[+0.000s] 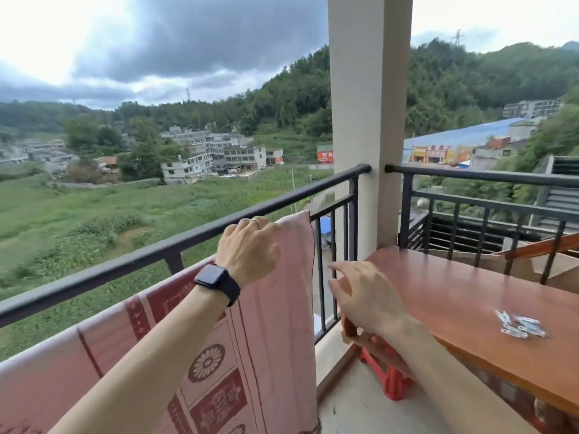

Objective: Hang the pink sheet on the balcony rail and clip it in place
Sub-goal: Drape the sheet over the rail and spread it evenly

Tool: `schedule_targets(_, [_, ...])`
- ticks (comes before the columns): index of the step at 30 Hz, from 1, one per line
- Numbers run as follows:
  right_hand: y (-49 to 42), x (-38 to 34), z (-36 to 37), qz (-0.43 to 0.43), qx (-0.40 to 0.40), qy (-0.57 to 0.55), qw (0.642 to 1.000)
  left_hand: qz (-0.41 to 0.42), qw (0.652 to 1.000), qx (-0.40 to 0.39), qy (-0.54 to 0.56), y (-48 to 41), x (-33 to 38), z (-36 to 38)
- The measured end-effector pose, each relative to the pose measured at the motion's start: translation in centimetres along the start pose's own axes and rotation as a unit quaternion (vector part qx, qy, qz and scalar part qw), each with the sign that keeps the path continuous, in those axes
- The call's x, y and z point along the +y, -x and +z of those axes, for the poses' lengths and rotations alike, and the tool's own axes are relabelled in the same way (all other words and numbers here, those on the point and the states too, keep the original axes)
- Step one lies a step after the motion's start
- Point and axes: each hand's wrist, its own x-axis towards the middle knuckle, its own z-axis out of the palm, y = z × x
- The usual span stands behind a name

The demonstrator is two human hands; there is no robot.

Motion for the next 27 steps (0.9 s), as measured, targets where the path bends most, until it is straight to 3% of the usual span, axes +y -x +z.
schedule_targets(4, [-8.2,2.7,1.4,-0.021,-0.006,-0.074,0.997,-0.045,0.999,-0.017,0.023,-6.1,0.4,1.9])
schedule_targets(7, [-13.3,4.3,3.2,0.004,-0.061,-0.228,0.972,-0.092,0.994,-0.06,0.028,-8.9,1.4,3.4])
schedule_targets(11, [-18.8,6.2,6.2,0.021,-0.266,-0.505,0.821,-0.147,0.986,-0.07,0.027,-11.3,2.6,4.6])
schedule_targets(14, [-20.9,7.9,9.2,-0.055,-0.343,-0.513,0.785,-0.181,0.98,-0.073,0.027,-12.1,3.6,5.1])
schedule_targets(20, [-23.7,10.7,11.6,-0.136,-0.261,-0.531,0.795,-0.273,0.96,-0.023,0.062,-14.0,4.8,5.9])
schedule_targets(23, [-23.7,11.5,12.7,-0.121,-0.247,-0.569,0.775,-0.31,0.947,0.005,0.085,-14.7,5.5,6.6])
schedule_targets(27, [-21.9,12.9,16.4,-0.131,-0.428,-0.539,0.713,-0.342,0.938,-0.026,0.052,-14.9,6.3,6.9])
